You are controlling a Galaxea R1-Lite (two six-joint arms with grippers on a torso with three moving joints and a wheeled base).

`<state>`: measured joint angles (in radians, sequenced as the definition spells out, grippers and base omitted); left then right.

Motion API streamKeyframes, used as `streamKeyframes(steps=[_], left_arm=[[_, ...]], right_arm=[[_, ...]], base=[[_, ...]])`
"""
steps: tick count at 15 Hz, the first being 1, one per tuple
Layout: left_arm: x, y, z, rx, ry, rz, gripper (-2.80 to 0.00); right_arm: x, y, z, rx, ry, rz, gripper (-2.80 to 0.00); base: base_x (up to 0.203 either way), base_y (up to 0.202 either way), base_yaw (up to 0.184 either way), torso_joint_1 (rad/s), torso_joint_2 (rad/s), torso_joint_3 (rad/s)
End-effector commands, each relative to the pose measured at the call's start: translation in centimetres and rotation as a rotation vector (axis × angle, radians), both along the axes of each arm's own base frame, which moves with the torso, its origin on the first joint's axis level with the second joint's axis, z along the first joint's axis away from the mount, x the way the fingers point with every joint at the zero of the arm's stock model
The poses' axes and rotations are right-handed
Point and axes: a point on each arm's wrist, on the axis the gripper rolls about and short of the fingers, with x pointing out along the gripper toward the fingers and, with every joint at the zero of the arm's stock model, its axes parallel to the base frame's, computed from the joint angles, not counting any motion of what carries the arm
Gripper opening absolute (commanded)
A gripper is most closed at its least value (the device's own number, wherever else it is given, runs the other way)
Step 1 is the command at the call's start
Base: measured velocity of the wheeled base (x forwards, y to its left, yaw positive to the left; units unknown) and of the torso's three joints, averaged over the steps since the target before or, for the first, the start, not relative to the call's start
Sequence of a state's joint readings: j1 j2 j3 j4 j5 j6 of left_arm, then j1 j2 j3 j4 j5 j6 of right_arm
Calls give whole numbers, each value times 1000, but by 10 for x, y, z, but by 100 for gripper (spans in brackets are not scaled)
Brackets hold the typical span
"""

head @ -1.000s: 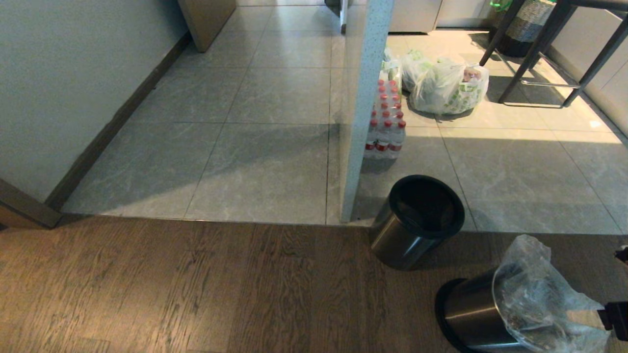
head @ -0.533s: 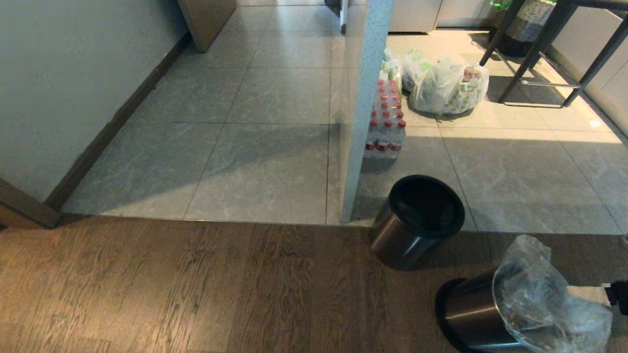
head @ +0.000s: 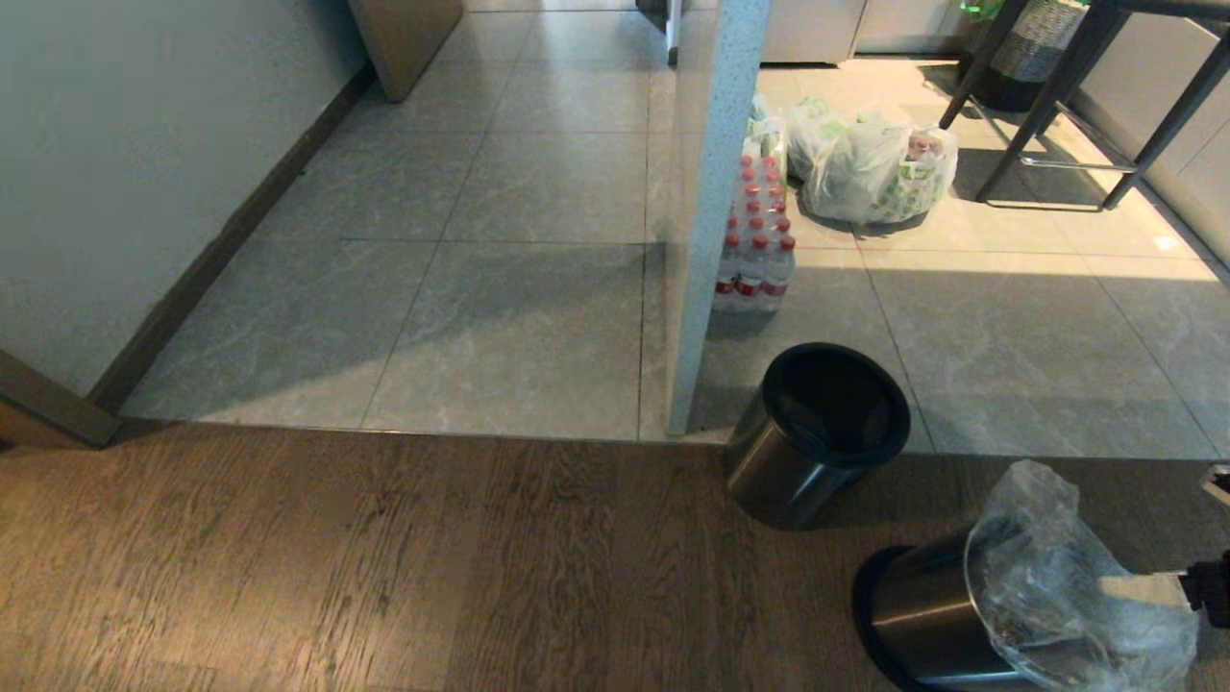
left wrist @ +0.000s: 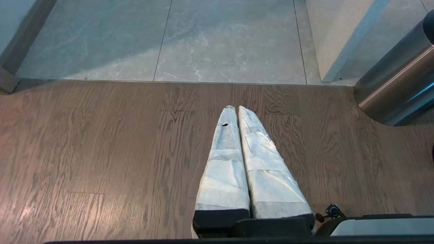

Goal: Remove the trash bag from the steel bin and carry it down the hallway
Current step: Pick up the trash bag

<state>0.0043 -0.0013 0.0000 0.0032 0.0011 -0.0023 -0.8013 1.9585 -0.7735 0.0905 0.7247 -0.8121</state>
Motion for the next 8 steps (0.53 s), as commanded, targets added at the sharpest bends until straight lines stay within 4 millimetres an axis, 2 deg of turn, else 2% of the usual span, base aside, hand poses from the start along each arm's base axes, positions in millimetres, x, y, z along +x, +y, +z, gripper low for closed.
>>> streamKeyframes(steps=[1, 6, 8], left_arm=[[0, 0, -1, -1, 4, 1, -280], [0, 0, -1, -1, 4, 1, -280], [0, 0, -1, -1, 4, 1, -280]], right_arm=[[5, -9, -10, 18, 13, 32, 0], [3, -16, -19, 47, 13, 136, 0], [9, -22, -22, 54, 8, 137, 0]], base=[[0, 0, 0, 0, 0, 0], [0, 0, 0, 0, 0, 0], [0, 0, 0, 0, 0, 0]])
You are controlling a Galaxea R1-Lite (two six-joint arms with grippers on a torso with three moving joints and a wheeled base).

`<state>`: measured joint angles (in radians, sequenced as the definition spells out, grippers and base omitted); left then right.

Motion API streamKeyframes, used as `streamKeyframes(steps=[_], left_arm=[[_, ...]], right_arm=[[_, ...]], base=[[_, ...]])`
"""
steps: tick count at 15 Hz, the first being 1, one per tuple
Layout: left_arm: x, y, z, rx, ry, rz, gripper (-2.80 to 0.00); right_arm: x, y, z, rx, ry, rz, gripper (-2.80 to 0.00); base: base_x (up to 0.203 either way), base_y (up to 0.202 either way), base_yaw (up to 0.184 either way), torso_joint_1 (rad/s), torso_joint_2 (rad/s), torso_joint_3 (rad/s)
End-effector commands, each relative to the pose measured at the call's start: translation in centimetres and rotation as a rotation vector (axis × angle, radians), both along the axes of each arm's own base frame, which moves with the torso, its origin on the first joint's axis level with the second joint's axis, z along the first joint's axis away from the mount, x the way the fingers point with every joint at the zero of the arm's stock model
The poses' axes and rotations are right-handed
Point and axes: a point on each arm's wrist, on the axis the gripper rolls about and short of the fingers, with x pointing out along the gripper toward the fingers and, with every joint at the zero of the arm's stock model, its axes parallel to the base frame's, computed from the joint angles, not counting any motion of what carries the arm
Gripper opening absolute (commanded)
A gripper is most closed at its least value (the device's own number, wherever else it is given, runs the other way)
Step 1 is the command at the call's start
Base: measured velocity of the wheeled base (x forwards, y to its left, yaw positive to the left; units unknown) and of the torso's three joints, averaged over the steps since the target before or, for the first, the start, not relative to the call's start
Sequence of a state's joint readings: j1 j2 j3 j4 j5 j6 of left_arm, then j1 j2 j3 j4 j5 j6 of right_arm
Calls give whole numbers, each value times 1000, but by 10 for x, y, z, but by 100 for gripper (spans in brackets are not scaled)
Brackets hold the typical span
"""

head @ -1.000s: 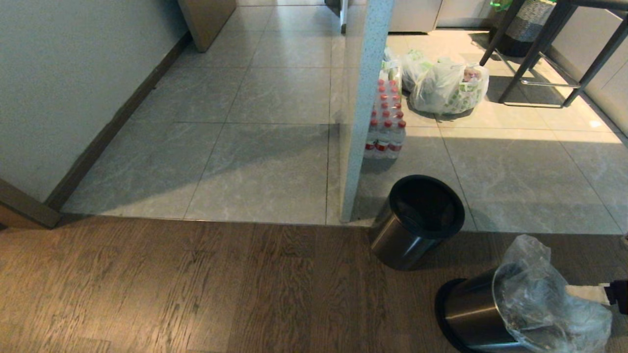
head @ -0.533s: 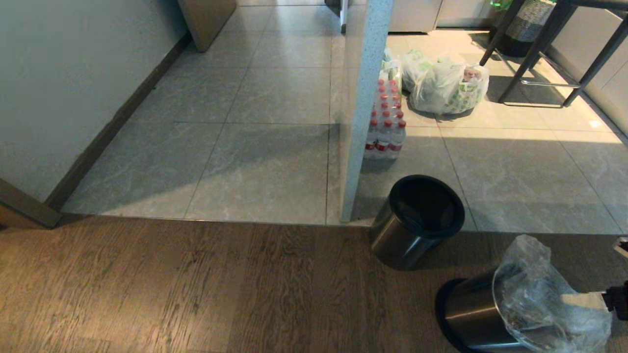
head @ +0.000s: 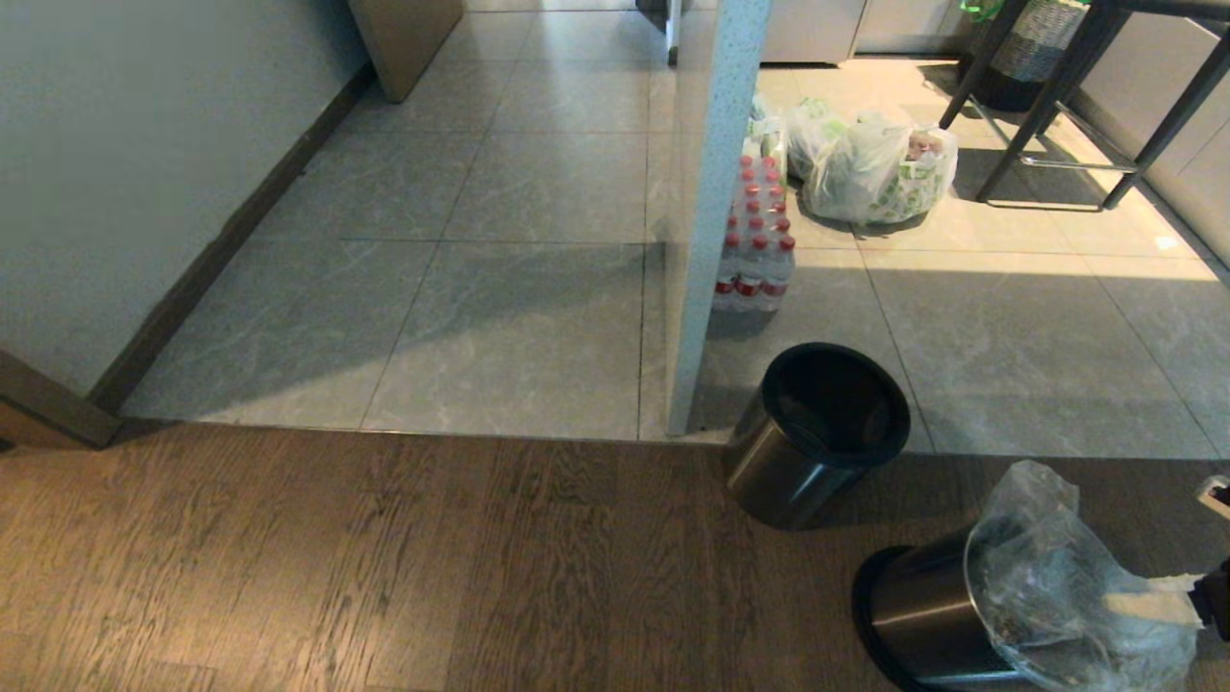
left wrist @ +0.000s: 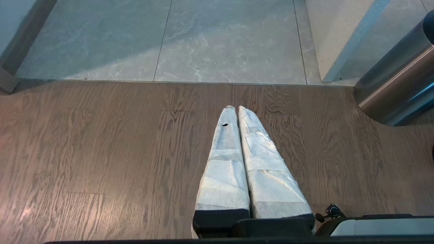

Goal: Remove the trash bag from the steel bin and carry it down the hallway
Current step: Pick up the trash bag

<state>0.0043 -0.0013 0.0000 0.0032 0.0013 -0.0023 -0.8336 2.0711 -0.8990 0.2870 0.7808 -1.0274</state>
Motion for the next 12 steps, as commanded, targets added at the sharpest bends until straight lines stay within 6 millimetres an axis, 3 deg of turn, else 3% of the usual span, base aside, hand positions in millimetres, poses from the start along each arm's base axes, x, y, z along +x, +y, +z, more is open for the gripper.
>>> streamKeyframes(steps=[1, 4, 12], left_arm=[[0, 0, -1, -1, 4, 1, -280], [0, 0, -1, -1, 4, 1, -280], [0, 0, -1, -1, 4, 1, -280]], right_arm=[[9, -10, -6, 5, -9, 4, 0], [22, -25, -6, 6, -10, 1, 0], [26, -29, -25, 41, 23, 2, 0]], base=[[0, 0, 0, 0, 0, 0], [0, 0, 0, 0, 0, 0], [0, 0, 0, 0, 0, 0]])
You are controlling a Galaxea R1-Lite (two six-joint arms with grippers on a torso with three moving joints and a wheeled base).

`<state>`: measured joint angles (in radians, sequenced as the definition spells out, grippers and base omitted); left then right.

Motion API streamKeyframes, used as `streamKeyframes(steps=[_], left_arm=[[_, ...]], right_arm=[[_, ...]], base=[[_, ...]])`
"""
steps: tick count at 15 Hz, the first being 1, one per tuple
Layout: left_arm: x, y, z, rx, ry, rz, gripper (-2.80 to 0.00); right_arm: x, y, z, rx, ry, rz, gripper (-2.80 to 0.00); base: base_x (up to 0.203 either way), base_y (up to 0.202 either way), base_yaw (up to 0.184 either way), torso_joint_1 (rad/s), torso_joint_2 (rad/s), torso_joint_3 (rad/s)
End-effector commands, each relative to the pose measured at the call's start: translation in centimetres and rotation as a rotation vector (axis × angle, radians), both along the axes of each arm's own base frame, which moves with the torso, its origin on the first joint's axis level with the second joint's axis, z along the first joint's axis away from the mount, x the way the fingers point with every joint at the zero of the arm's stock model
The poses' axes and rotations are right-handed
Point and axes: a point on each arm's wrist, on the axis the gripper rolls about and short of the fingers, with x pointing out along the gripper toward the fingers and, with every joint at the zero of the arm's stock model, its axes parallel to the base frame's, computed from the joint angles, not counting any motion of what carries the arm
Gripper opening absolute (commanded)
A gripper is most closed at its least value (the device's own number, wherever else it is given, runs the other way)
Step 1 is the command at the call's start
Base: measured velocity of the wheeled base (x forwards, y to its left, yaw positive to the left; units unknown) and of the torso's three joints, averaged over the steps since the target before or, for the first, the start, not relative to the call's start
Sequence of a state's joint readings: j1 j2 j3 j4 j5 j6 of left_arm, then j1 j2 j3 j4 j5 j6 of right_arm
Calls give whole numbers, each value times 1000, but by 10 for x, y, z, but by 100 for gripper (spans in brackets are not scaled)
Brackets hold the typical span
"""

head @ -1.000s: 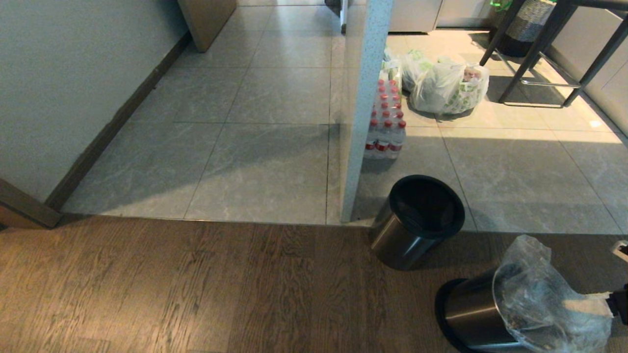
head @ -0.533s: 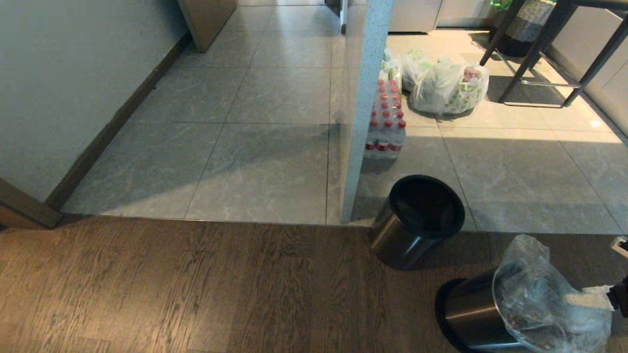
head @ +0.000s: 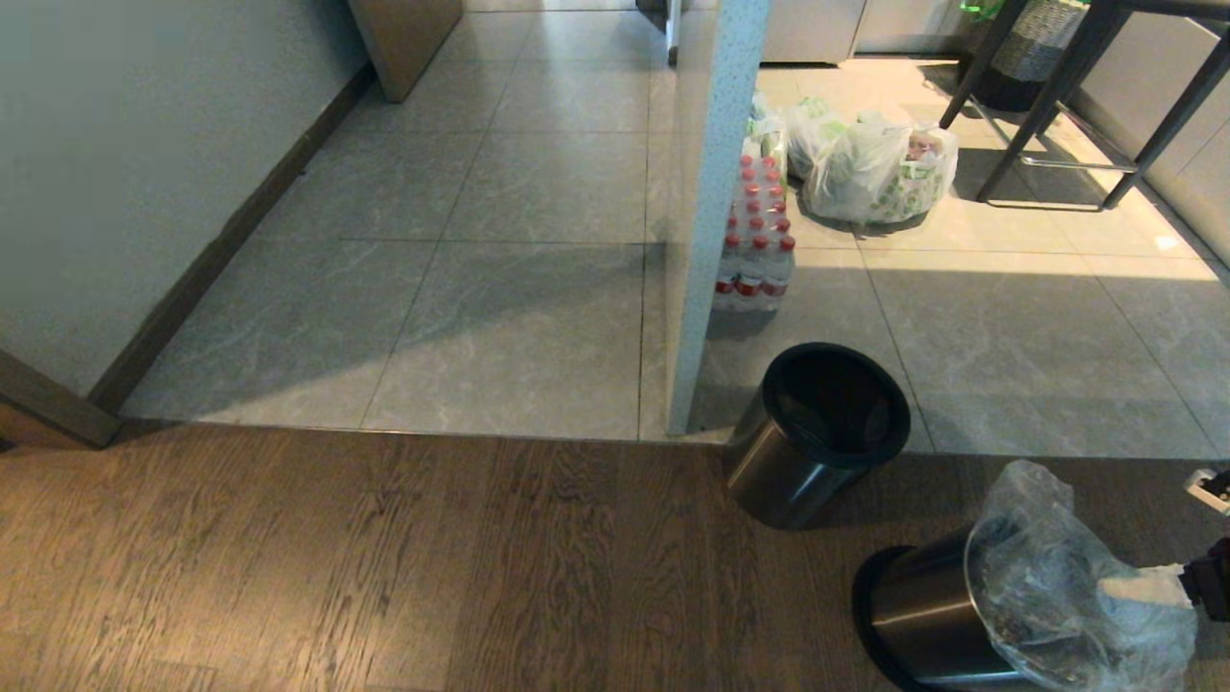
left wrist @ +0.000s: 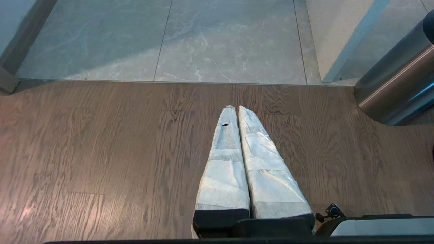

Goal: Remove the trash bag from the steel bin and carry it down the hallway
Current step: Pick up the trash bag

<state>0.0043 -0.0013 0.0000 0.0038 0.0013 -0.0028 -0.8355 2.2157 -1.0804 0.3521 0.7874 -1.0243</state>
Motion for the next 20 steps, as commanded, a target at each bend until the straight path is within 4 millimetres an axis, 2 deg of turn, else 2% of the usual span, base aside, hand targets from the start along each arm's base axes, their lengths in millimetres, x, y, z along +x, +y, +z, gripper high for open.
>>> streamKeyframes(steps=[1, 9, 14, 17, 20], left_arm=[[0, 0, -1, 0, 4, 1, -280], [0, 0, -1, 0, 4, 1, -280], [0, 0, -1, 0, 4, 1, -280], [0, 0, -1, 0, 4, 1, -280], [0, 0, -1, 0, 4, 1, -280]], right_arm=[[1, -1, -9, 16, 10, 6, 0], [17, -4, -30, 36, 26, 33, 0], [31, 6, -38, 55, 41, 76, 0], [36, 15, -35, 56, 47, 97, 0], [36, 15, -26, 37, 37, 93, 0]], base=[[0, 0, 0, 0, 0, 0], [0, 0, 0, 0, 0, 0], [0, 0, 0, 0, 0, 0], [0, 0, 0, 0, 0, 0], [0, 0, 0, 0, 0, 0]])
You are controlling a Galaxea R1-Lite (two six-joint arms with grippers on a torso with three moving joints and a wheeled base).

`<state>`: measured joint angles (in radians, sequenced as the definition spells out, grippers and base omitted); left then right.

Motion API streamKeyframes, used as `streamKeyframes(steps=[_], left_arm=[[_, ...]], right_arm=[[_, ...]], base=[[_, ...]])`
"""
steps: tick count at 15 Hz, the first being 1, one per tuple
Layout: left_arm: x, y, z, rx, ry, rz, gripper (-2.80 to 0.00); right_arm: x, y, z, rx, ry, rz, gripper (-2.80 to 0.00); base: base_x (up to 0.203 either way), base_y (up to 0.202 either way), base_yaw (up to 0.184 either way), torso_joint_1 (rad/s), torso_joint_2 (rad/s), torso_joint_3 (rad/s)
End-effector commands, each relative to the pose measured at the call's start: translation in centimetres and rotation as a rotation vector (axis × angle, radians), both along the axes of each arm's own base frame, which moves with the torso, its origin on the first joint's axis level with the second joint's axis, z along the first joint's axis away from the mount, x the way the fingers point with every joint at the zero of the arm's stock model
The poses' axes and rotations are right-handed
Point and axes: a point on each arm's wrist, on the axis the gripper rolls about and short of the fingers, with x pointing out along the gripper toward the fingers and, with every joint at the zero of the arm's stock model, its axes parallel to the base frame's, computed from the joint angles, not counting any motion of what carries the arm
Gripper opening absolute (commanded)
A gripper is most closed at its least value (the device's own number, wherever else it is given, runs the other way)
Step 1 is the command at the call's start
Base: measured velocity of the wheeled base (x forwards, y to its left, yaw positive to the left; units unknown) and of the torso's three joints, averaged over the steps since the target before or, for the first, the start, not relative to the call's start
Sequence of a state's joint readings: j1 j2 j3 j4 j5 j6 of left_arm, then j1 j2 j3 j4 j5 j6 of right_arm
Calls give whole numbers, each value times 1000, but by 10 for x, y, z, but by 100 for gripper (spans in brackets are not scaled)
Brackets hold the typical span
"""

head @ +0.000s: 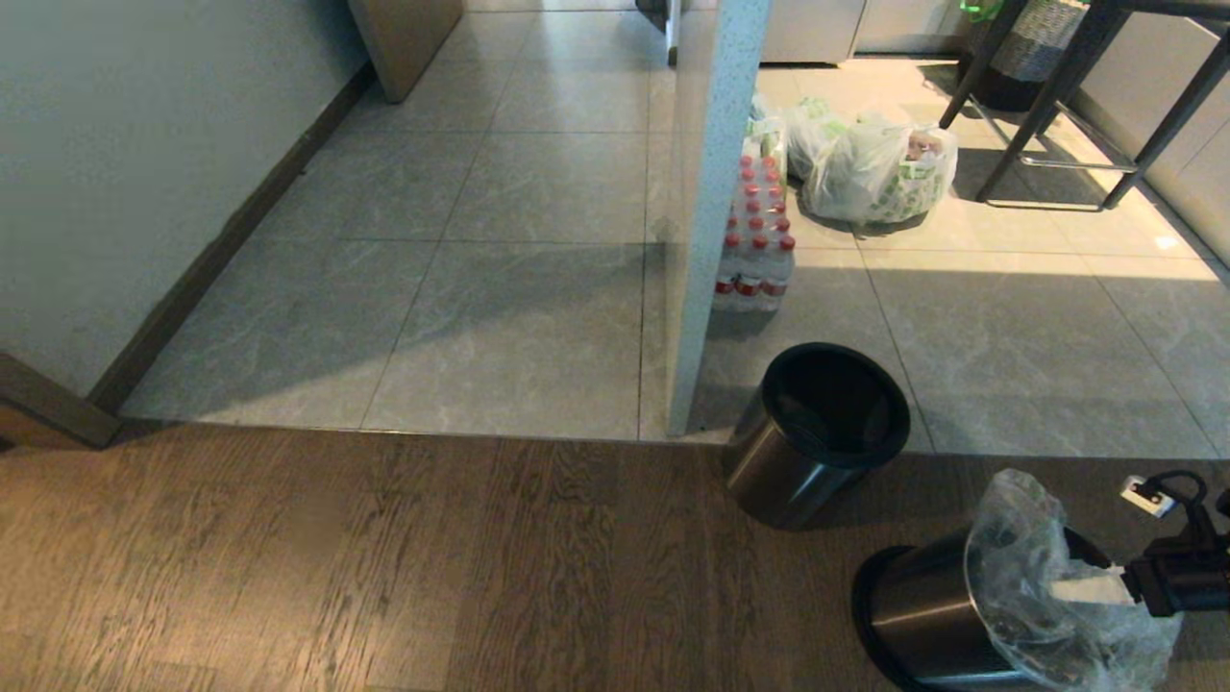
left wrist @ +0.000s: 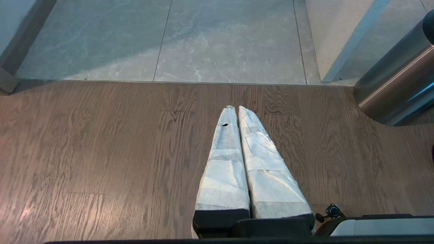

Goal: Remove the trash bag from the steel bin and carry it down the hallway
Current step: Pick up the trash bag

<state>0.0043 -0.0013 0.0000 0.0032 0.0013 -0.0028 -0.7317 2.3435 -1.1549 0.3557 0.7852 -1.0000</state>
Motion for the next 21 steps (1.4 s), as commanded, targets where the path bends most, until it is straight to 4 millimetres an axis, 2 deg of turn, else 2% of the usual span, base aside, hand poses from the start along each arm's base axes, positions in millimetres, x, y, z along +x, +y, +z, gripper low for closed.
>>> streamKeyframes(steps=[1, 7, 9, 14, 21], left_arm=[[0, 0, -1, 0, 4, 1, -280], [0, 0, -1, 0, 4, 1, -280], [0, 0, -1, 0, 4, 1, -280], [0, 0, -1, 0, 4, 1, -280], [0, 0, -1, 0, 4, 1, -280]], right_arm=[[0, 1, 11, -22, -23, 5, 0], [-14, 4, 22, 4, 49, -34, 0], [-11, 6, 21, 7, 46, -24, 0], [-4, 4, 13, 0, 30, -6, 0], [11, 9, -9, -20, 23, 20, 0]], base=[[0, 0, 0, 0, 0, 0], [0, 0, 0, 0, 0, 0], [0, 0, 0, 0, 0, 0], [0, 0, 0, 0, 0, 0], [0, 0, 0, 0, 0, 0]])
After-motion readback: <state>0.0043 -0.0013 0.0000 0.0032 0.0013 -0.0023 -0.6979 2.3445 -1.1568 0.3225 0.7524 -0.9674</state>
